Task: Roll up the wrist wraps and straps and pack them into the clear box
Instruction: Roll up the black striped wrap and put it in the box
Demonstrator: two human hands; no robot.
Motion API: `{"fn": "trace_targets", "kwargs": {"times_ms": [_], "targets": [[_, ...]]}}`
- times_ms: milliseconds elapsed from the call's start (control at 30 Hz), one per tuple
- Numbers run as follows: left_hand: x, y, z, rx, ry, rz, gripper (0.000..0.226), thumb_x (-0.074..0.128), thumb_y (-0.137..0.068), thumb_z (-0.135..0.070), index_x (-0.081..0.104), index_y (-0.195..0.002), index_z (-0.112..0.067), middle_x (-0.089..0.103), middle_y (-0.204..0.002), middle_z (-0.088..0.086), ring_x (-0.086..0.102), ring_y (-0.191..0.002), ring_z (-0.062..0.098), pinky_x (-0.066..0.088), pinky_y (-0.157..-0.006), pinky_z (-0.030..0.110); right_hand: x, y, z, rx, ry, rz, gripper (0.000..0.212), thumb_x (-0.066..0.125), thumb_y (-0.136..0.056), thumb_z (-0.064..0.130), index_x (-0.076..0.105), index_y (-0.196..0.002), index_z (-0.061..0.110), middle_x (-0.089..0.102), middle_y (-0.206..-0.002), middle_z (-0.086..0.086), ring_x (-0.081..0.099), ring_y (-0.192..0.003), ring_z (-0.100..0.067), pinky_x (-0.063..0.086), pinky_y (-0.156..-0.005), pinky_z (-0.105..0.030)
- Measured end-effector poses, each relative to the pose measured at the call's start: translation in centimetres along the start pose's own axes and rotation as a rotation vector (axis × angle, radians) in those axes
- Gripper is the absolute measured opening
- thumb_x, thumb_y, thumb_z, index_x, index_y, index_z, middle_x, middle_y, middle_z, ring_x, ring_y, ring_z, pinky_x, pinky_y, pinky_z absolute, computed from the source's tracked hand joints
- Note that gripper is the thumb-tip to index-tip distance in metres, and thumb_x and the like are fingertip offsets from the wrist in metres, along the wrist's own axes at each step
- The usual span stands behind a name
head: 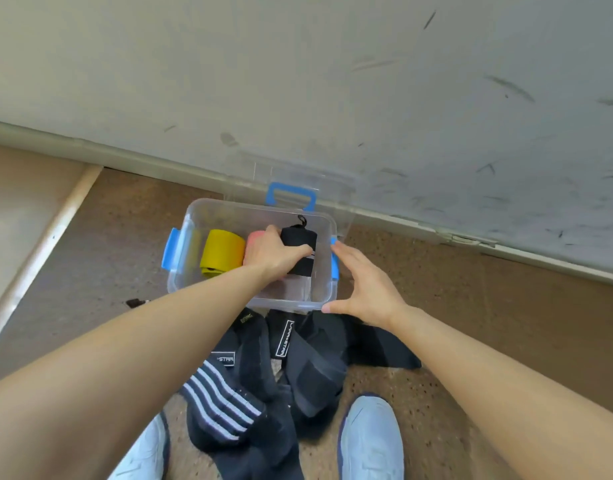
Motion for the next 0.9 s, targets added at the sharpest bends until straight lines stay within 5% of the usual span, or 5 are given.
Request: {"fn": "trace_targets", "kwargs": {"times_ms": [233, 400, 567, 733, 900], "targets": [[2.0, 0.0, -1.3, 0.111, -0.126, -0.044, 0.073, 0.076, -0.073, -0.064, 0.055, -0.122, -0.014, 0.064, -0.102, -0.001, 0.063, -0.094, 0.021, 0.054, -0.072, 0.032, 0.4, 0.0, -0.6, -0.014, -0.01, -0.027, 0.116, 0.091, -0.068, 0.045, 0.022, -0.161, 0.034, 0.015, -0.165, 0.023, 0.023, -0.151, -0.003, 0.032, -0.122, -0.038], [2.8, 0.8, -1.1, 0.341, -0.016, 0.07, 0.09, 0.087, -0.072, -0.032, 0.038, -0.147, -0.023, 0.059, -0.131, 0.003, 0.06, -0.115, 0.021, 0.055, -0.095, 0.04, 0.5, 0.1, -0.8, -0.025, -0.029, -0.024, 0.114, 0.09, -0.069, 0.045, 0.022, -0.161, 0.034, 0.013, -0.166, 0.025, 0.022, -0.151, -0.002, 0.03, -0.122, -0.036], [2.7, 0.9, -1.2, 0.489, -0.105, 0.124, 0.091, 0.088, -0.073, -0.024, 0.041, -0.15, -0.031, 0.043, -0.15, 0.006, 0.044, -0.136, 0.024, 0.043, -0.11, 0.037, 0.6, 0.1, -0.9, -0.029, -0.028, -0.02, 0.114, 0.09, -0.069, 0.047, 0.022, -0.161, 0.035, 0.012, -0.165, 0.028, 0.023, -0.151, -0.003, 0.031, -0.122, -0.036], [2.9, 0.4, -1.6, 0.497, -0.398, 0.135, 0.089, 0.084, -0.081, -0.037, 0.037, -0.156, -0.031, 0.037, -0.154, 0.011, 0.046, -0.137, 0.03, 0.046, -0.11, 0.042, 0.7, 0.1, -0.9, -0.03, -0.009, -0.017, 0.114, 0.089, -0.07, 0.049, 0.02, -0.161, 0.037, 0.009, -0.165, 0.03, 0.024, -0.151, -0.004, 0.033, -0.121, -0.04], [3.6, 0.1, -2.4, 0.588, -0.77, 0.136, 0.054, 0.073, -0.091, -0.043, 0.062, -0.139, -0.022, 0.043, -0.154, 0.011, 0.055, -0.129, 0.031, 0.05, -0.103, 0.044, 0.9, 0.2, -1.1, -0.03, -0.017, -0.01, 0.114, 0.088, -0.071, 0.049, 0.018, -0.161, 0.039, 0.006, -0.165, 0.032, 0.028, -0.15, -0.007, 0.037, -0.12, -0.044]]}}
Point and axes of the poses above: each hand's wrist, its own y-axis away from the middle knuckle, its own x-axis out of the palm, z = x × y, the point moved 8 cm from there along -y, towards the middle knuckle
